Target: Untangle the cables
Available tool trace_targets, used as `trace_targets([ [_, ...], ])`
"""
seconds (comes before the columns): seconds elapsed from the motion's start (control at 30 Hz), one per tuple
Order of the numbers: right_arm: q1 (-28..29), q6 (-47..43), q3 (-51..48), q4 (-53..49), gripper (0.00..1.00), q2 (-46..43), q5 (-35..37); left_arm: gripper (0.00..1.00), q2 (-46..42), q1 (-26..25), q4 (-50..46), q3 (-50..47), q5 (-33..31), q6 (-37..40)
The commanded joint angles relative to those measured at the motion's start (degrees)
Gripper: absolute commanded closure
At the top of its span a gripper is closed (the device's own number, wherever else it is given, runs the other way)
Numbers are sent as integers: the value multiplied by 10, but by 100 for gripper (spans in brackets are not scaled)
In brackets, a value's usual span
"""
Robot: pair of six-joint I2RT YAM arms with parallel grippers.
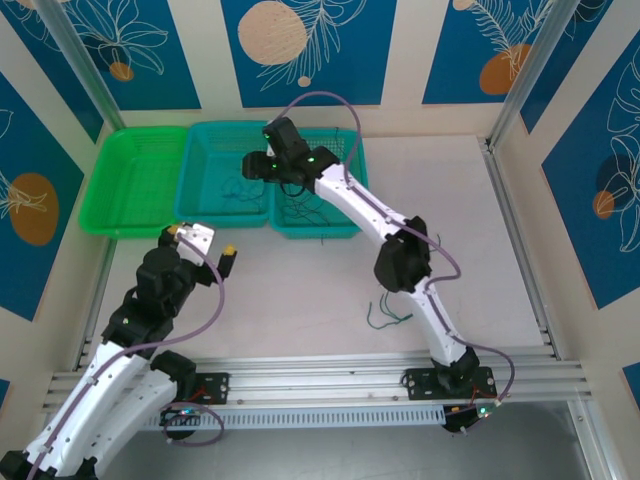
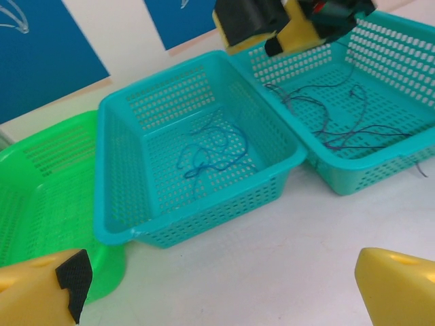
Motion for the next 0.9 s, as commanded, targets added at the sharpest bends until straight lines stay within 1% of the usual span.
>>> trace_targets([
  [0.0, -11, -31, -143, 37, 39, -167, -4, 1, -10, 7, -6, 4, 73, 32],
  [0.07, -15, -32, -262, 73, 38, -256, 7, 1, -14, 6, -3, 0, 116, 47],
  [0.17, -24, -19, -433, 110, 34, -404, 38, 1, -25, 6, 19, -16, 217, 68],
  [0.23, -32, -3, -540, 130, 33, -498, 61, 0, -30, 6, 43, -25, 279, 60],
  [0.27, -38, 9, -594, 136, 32, -548, 75, 0, -26, 5, 59, -26, 303, 39],
  [0.37, -55, 52, -725, 111, 31, -690, 129, 1, 12, -1, 97, -8, 366, -63],
  [0.4, -64, 74, -765, 91, 30, -739, 146, 3, 35, -8, 96, 15, 373, -126],
  [0.5, -113, 127, -864, 27, 29, -867, 164, 4, 107, -23, 91, 64, 398, -308],
  [0.57, -160, 142, -912, -9, 29, -932, 163, 5, 145, -46, 79, 86, 401, -380],
  [0.6, -192, 147, -931, -28, 29, -958, 156, 5, 162, -65, 77, 93, 393, -402],
  [0.67, -255, 155, -953, -58, 29, -982, 124, 5, 189, -111, 77, 99, 354, -435],
  [0.77, -348, 149, -981, -62, 29, -970, 37, 6, 243, -187, 107, 100, 296, -482],
  [0.87, -408, 136, -989, -55, 29, -903, -26, 6, 316, -268, 146, 112, 234, -511],
])
